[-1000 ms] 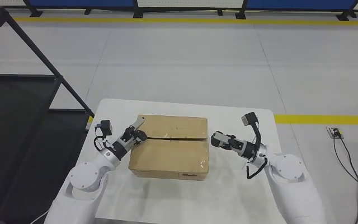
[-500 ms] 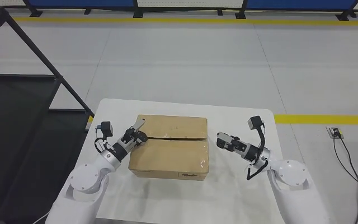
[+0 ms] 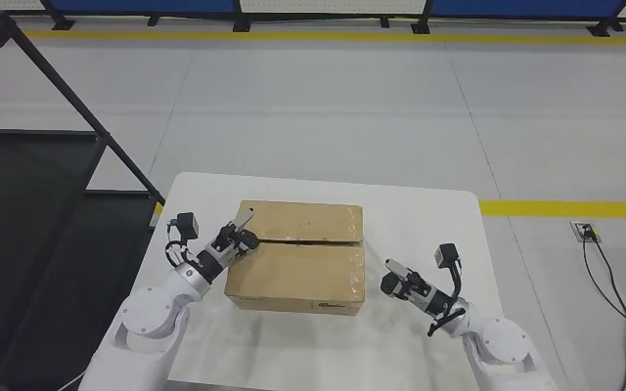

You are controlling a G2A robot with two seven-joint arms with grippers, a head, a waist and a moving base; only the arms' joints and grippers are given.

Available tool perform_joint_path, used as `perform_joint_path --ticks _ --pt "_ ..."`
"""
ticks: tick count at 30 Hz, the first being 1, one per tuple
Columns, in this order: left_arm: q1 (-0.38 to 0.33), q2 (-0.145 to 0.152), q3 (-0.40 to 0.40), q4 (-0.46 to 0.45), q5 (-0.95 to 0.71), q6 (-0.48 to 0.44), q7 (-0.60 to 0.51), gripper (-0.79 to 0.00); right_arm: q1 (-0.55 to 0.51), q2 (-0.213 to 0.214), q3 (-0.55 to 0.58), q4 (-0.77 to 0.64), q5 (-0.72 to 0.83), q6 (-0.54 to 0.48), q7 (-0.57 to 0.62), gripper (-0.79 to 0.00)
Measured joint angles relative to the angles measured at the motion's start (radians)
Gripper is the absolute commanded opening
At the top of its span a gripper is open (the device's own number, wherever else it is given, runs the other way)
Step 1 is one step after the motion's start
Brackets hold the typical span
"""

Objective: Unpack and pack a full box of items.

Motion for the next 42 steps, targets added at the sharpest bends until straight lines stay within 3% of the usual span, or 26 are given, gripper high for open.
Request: perform_joint_path --ticks 9,24,30,42 --pt "-0.006 -0.001 -0.004 0.004 -0.004 0.001 -0.001 0.0 0.004 -0.012 -0.074 0.027 -0.015 0.115 -0.137 0.0" --pt "-0.006 -0.003 -0.013 0.005 -0.017 -0.001 0.009 0.0 0.063 -0.021 -0.116 0.09 0.036 0.23 -0.216 0.0" --pt "-0.003 -0.003 -0.012 0.007 -0.01 -0.001 0.012 0.0 0.072 -0.024 -0.1 0.149 0.103 0.155 -0.234 0.0" --pt "-0.004 -0.007 0.012 0.002 0.011 0.005 0.009 0.0 0.053 -0.033 -0.087 0.173 0.108 -0.011 -0.408 0.0"
